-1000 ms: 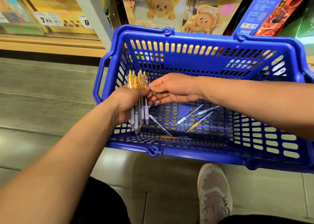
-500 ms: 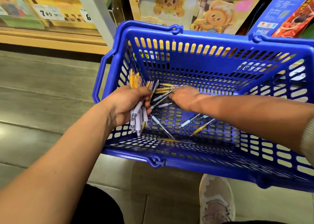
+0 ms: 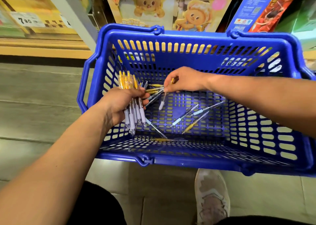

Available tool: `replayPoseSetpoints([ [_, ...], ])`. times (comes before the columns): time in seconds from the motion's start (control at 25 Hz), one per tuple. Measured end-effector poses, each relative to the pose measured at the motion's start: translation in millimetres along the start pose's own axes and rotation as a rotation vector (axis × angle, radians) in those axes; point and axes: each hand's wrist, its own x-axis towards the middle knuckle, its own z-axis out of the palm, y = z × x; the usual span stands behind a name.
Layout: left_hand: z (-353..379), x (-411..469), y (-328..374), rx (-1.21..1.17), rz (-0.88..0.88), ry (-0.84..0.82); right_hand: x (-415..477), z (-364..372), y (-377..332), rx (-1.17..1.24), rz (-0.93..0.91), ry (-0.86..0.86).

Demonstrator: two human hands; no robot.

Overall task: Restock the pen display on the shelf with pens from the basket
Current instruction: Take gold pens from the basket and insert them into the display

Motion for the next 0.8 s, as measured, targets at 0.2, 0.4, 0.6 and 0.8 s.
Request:
replayPoseSetpoints([
  [0.2,19.6,0.4,-2.9,0.064,0.04,0.019,-17.6,2.4,-22.7,0.522,0.035,0.037],
  [0.4,33.9,-4.2,-6.1,0.097,-0.006,-0.109,-24.1,4.1,-40.9,0.706,0.127,-0.022],
  [0.6,35.1,-7.6,-7.5,0.14,-0.024,-0.184,-36.9,7.8,-53.5,0.76,0.173,-0.044],
  [0.8,42.3,-16.8,1.2,0.14,0.022,-0.226,-46.9,2.9,-45.8,0.851,0.126,0.009],
])
